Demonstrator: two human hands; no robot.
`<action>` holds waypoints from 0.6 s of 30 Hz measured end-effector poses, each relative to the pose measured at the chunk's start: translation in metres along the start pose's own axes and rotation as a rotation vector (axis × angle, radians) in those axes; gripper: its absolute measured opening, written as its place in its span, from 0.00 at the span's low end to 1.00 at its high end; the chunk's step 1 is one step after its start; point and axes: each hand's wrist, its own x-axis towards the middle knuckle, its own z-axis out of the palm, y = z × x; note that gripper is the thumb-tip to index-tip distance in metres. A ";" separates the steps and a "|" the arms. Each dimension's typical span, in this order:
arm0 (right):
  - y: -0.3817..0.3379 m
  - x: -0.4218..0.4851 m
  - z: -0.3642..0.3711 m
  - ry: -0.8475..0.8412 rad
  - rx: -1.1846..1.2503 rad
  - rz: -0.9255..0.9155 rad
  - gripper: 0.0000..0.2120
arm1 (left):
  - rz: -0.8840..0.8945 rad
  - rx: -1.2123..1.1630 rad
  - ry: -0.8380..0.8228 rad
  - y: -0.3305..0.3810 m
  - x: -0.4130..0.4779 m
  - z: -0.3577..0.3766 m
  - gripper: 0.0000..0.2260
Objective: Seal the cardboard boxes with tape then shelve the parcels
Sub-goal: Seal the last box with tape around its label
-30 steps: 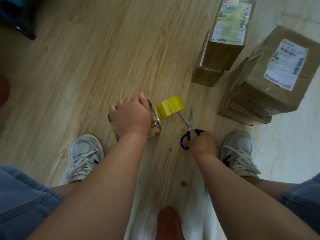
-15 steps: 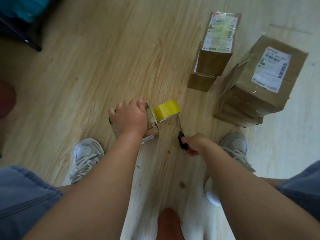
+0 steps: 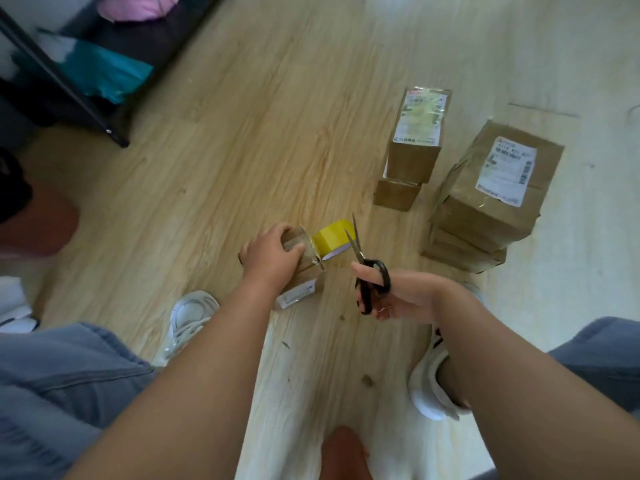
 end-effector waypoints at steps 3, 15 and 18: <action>-0.004 -0.009 0.001 -0.107 -0.160 0.053 0.27 | 0.004 -0.007 0.004 -0.003 -0.001 0.000 0.20; 0.003 0.011 0.018 0.007 -0.447 0.073 0.31 | 0.022 0.005 -0.028 -0.009 0.007 0.004 0.21; -0.001 0.015 0.019 0.043 -0.441 0.000 0.32 | 0.020 -0.018 -0.016 -0.009 0.007 0.005 0.20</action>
